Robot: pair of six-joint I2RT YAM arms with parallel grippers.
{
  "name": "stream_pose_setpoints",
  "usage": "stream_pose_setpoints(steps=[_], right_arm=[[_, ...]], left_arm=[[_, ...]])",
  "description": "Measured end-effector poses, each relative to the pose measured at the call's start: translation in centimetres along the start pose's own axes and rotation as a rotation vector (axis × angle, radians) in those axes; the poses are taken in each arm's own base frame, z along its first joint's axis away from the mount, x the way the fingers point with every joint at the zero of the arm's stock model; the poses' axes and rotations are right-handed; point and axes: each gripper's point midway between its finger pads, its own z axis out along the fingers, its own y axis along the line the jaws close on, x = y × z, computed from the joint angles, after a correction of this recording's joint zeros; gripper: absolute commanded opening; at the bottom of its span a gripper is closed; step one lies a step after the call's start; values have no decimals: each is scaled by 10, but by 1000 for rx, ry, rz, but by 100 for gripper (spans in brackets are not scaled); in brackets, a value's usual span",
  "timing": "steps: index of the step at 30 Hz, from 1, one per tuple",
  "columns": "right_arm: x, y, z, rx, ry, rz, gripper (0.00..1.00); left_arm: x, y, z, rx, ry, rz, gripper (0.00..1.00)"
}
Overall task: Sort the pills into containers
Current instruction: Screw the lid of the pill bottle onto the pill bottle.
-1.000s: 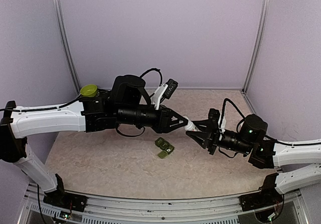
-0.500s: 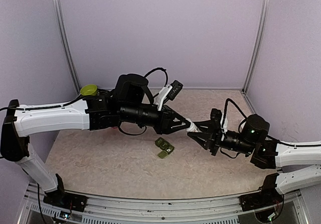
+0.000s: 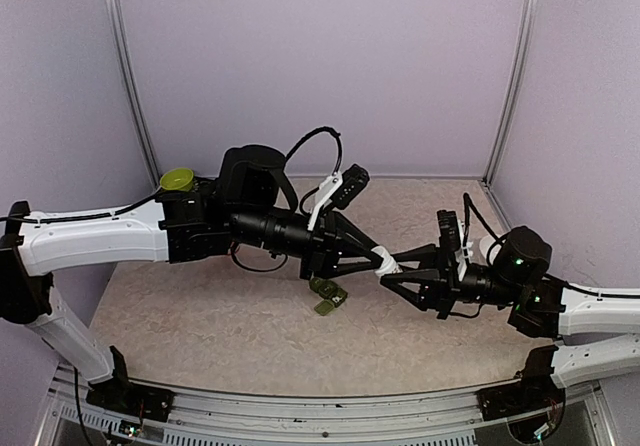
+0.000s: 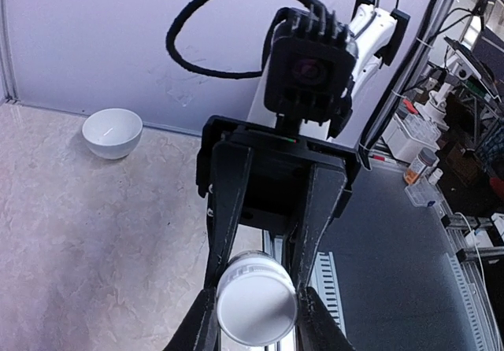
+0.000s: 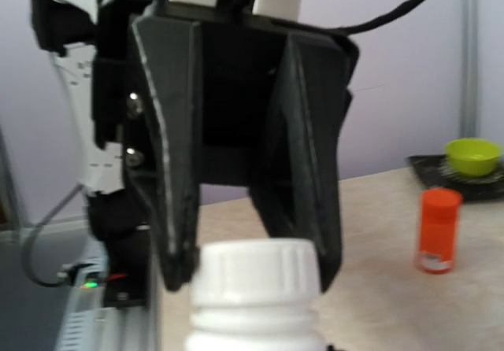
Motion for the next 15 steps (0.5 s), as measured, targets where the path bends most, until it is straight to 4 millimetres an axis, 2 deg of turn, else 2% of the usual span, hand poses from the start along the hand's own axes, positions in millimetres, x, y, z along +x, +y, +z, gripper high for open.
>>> stream_pose_setpoints(steps=[11,15], right_arm=[[12,24,-1,-141,61,203,0],[17,34,-1,-202,92,248,0]], left_arm=[[17,-21,1,49,96,135,21],[26,-29,1,91,127,163,25]])
